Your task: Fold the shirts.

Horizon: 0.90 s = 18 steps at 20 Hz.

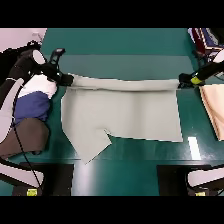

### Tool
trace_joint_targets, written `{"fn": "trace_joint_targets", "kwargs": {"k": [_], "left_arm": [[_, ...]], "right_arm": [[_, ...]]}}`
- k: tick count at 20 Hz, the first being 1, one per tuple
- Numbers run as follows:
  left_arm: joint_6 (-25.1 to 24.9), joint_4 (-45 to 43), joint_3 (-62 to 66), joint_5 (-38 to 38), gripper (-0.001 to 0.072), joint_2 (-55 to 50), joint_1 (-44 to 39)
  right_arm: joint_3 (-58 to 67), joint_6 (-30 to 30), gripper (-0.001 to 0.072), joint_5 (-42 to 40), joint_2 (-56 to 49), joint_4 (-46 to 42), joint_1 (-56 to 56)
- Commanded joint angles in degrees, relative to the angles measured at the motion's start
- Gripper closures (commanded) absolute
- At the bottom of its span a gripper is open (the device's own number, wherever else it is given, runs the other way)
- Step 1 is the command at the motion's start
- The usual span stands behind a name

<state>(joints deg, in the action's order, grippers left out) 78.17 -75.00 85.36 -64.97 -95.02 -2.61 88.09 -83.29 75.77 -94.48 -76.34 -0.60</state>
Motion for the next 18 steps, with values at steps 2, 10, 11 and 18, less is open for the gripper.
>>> {"fn": "trace_joint_targets", "kwargs": {"k": [2,10,11,18], "left_arm": [[4.1,0.2,-4.0,-0.7,0.0585,0.0,0.2],[7.9,-5.6,-8.6,-12.0,0.0286,11.4,0.2],[8.2,-5.4,-12.5,-12.0,0.0286,14.7,0.2],[12.1,3.7,-45.1,-10.4,0.0285,37.3,0.1]], "right_arm": [[-9.0,-0.3,0.0683,-6.2,3.7,0.1,-1.9],[-12.6,-0.6,0.0304,-0.7,16.9,0.3,2.4],[-14.5,-0.6,0.0304,-0.3,19.4,0.3,3.2],[-29.3,0.3,0.0304,-2.7,31.7,0.3,5.8]]}}
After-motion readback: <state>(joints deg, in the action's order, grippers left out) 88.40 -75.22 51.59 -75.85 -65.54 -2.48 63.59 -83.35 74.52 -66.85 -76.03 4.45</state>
